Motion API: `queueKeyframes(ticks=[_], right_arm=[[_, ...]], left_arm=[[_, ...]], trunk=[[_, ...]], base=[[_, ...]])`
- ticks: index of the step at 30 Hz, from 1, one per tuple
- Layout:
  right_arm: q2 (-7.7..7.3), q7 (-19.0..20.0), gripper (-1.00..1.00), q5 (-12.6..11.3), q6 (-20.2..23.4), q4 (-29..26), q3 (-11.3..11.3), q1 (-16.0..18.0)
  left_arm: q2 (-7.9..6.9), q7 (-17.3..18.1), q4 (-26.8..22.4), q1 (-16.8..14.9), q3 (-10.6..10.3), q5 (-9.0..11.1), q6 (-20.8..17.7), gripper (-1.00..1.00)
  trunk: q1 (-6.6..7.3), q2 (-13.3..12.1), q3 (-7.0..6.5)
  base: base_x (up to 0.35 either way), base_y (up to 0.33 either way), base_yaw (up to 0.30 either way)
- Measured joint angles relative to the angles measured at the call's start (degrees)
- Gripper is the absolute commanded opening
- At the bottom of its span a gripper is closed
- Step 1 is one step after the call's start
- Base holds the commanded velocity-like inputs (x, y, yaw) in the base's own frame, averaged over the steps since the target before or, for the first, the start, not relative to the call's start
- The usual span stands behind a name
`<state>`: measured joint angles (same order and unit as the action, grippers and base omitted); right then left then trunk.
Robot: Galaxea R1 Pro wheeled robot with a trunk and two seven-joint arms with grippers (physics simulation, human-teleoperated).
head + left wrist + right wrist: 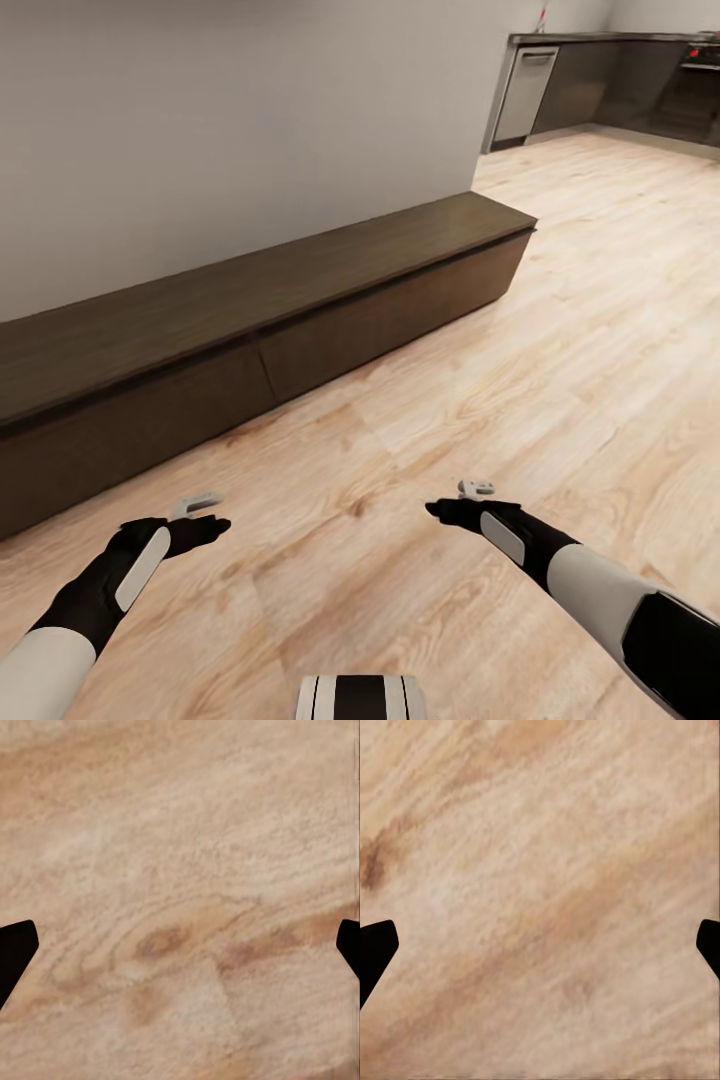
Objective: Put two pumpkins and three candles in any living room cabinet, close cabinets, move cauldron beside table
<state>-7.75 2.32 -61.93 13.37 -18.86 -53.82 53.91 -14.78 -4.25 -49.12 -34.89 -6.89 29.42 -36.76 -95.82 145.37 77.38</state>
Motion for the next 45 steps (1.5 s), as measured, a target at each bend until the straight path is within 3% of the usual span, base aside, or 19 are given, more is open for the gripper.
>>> queueKeyframes(ticks=[8,12,15,18,35,45], right_arm=[[0.07,0.1,1.0,0.1,1.9,0.3,-0.3,0.0],[-0.28,0.2,1.0,0.0,3.0,0.4,0.0,0.0],[-0.49,0.2,1.0,0.0,3.6,0.4,-0.1,0.0],[-0.56,-0.1,1.0,0.0,4.0,0.5,-0.2,0.0],[-0.65,0.6,1.0,-0.1,4.0,0.5,0.1,0.0],[-0.73,1.5,1.0,0.1,3.3,0.2,0.0,0.0]], left_arm=[[0.6,-0.6,0.5,0.0,-0.4,-0.1,0.4,1.0],[2.55,-0.8,0.7,0.0,-0.7,-0.1,0.6,1.0],[4.38,-1.9,1.6,0.0,-0.8,-1.7,0.7,1.0],[5.22,-4.1,2.0,0.0,-0.8,-3.3,0.6,1.0],[5.53,-4.2,2.0,0.0,-1.4,-3.3,0.6,1.0],[5.52,-4.1,1.7,0.0,-1.5,-3.3,0.6,1.0]], trunk=[[0.0,0.0,0.39],[0.0,0.0,0.67],[0.0,0.0,0.88],[0.0,0.0,1.11],[0.0,0.0,2.41],[0.03,0.0,3.14]], base=[[0.0,0.0,-0.24],[0.0,0.0,-0.198],[0.0,0.0,-0.191],[0.0,0.0,-0.18],[0.007,0.0,-0.183],[0.271,-0.003,-0.18]])
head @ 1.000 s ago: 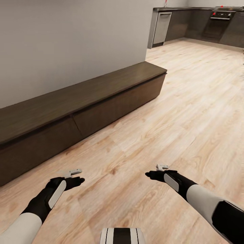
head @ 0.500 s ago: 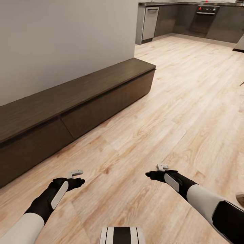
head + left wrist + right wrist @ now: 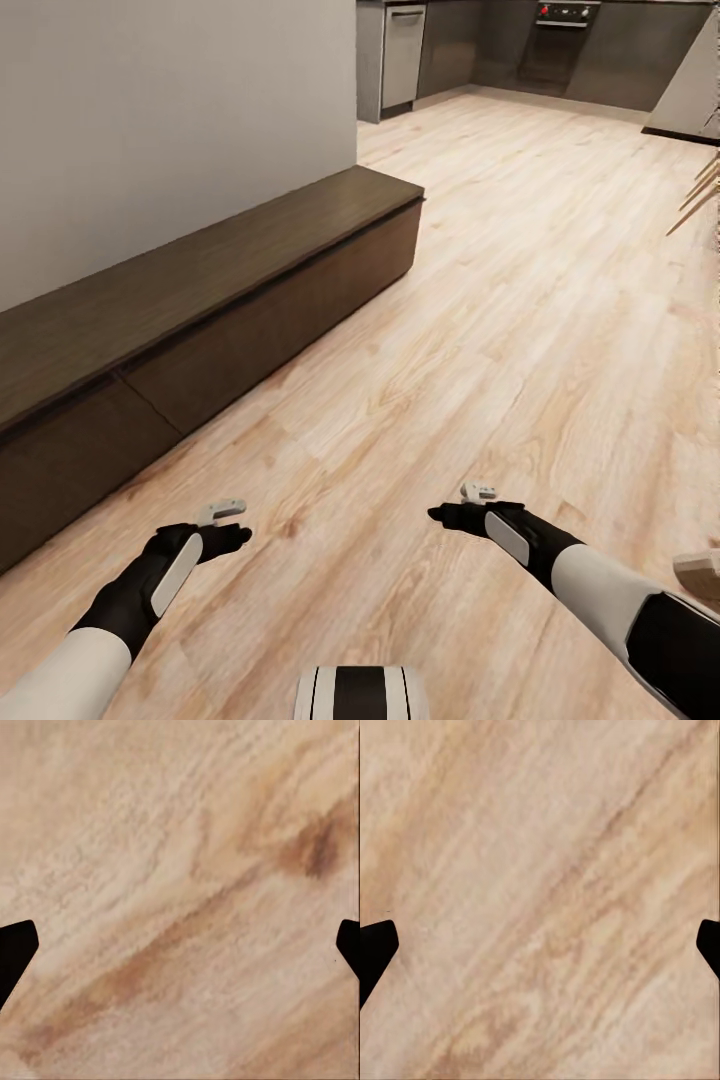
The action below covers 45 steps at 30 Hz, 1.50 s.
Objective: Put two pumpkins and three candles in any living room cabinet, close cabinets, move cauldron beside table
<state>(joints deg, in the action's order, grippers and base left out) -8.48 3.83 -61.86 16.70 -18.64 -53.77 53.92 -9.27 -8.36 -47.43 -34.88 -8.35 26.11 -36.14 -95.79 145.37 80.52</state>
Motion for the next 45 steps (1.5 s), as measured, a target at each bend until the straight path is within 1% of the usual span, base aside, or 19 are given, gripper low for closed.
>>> queueKeyframes(ticks=[5,8,20,45], right_arm=[[-0.01,2.2,1.0,-0.1,-0.1,0.0,0.1,0.0],[-0.02,2.6,1.0,-0.1,-0.1,0.0,0.1,0.0],[-0.05,2.8,1.0,0.0,-0.1,0.0,0.1,0.0],[0.0,2.8,1.0,0.0,-0.2,-0.3,0.0,0.0]], left_arm=[[-0.03,0.1,0.0,0.0,0.0,0.0,0.0,1.0],[-0.03,0.1,0.0,0.0,0.0,-0.1,0.0,1.0],[-0.01,0.3,-0.1,0.0,0.0,0.0,0.0,1.0],[-0.07,-0.1,-0.1,0.0,0.0,0.3,-0.5,1.0]], trunk=[[0.0,0.0,0.08],[-0.01,0.0,0.09],[-0.03,0.0,0.1],[0.61,-0.3,-5.44]], base=[[0.326,-0.087,-0.029],[0.242,-0.185,-0.005],[0.034,-0.054,-0.001],[0.0,0.0,0.0]])
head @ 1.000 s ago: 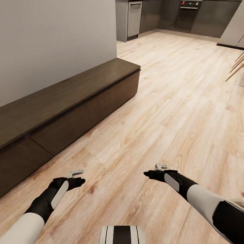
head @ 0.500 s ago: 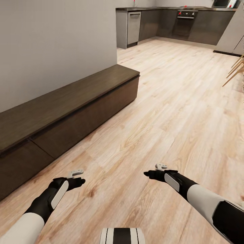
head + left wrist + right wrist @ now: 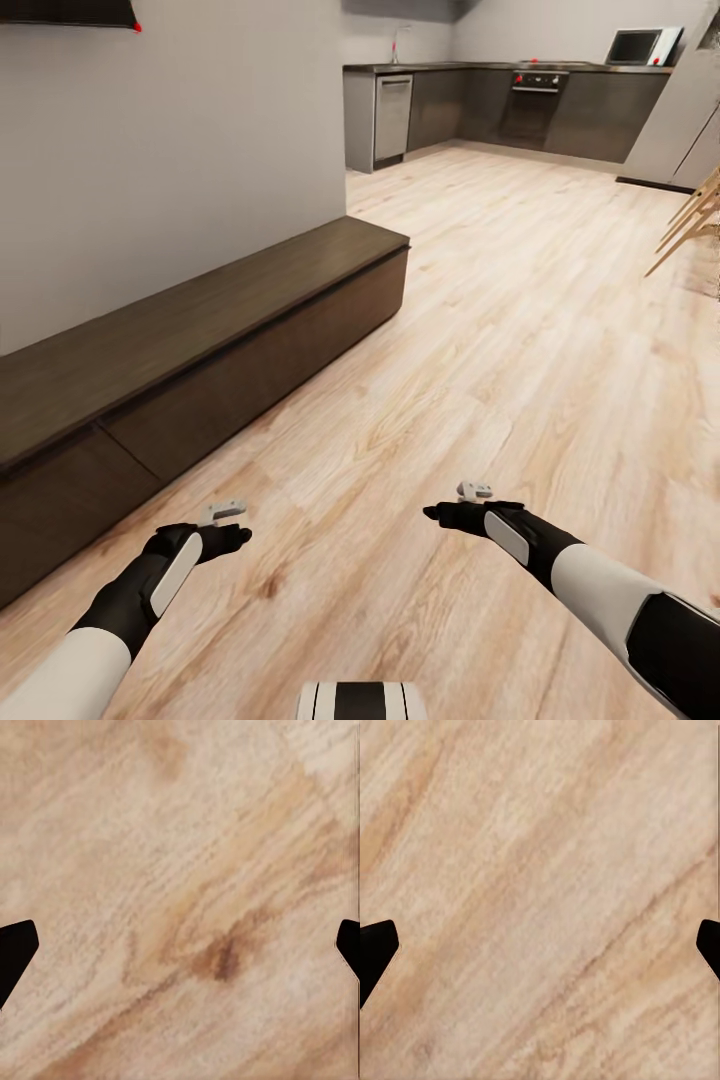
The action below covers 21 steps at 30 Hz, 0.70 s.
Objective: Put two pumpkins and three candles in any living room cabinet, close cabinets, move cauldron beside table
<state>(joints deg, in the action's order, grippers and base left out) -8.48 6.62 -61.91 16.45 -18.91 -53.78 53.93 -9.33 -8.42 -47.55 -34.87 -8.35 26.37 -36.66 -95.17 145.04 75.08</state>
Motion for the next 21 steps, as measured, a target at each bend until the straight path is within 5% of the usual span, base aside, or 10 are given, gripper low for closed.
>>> queueKeyframes(ticks=[21], right_arm=[[0.05,1.0,1.0,-0.7,1.0,0.4,-0.2,0.4]], left_arm=[[-0.13,0.2,-0.7,1.0,-1.0,-0.3,-1.0,1.0]], trunk=[[0.48,-0.2,-3.99]], base=[[0.031,0.0,0.0]])
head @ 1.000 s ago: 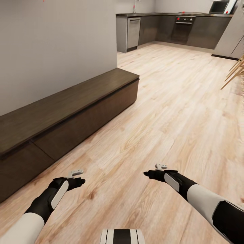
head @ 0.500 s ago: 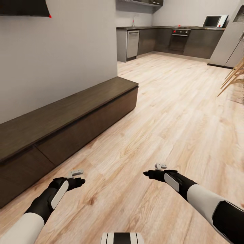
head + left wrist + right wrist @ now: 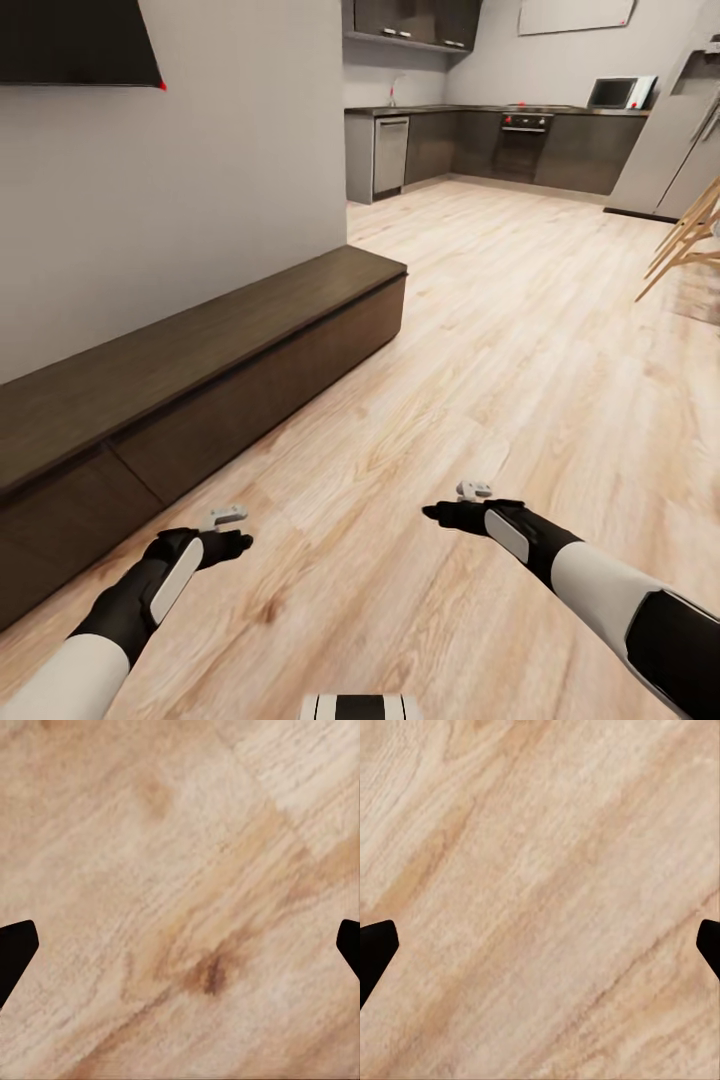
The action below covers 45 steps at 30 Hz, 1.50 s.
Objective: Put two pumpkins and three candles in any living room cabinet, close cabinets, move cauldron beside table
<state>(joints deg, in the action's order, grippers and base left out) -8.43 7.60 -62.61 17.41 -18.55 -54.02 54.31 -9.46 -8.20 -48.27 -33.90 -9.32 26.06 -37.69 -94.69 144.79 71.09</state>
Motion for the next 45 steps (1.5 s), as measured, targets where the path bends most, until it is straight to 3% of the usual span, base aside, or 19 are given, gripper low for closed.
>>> queueKeyframes(ticks=[7,17,37,45], right_arm=[[0.08,0.3,1.0,0.3,1.9,0.4,0.1,-0.3],[-0.03,0.8,1.0,0.5,1.7,0.1,0.2,-0.3],[-0.02,0.9,1.0,0.5,1.7,0.2,0.2,-0.3],[0.03,0.9,1.0,0.5,0.8,0.3,0.2,-0.3]], left_arm=[[0.47,-0.1,1.3,2.1,-0.2,-0.5,-1.5,1.0],[0.5,-0.2,4.4,2.2,-0.2,-0.7,-1.4,1.0],[0.48,-0.2,4.4,2.2,-0.2,-0.8,-1.4,1.0],[0.55,-0.2,4.4,2.2,-0.2,-0.8,-1.4,1.0]], trunk=[[-0.01,0.0,0.0],[0.02,0.0,0.0],[0.02,0.0,0.0],[-0.02,0.0,-0.03]], base=[[0.12,0.0,0.0],[0.32,0.0,0.0],[0.334,-0.008,0.0],[0.084,-0.03,0.0]])
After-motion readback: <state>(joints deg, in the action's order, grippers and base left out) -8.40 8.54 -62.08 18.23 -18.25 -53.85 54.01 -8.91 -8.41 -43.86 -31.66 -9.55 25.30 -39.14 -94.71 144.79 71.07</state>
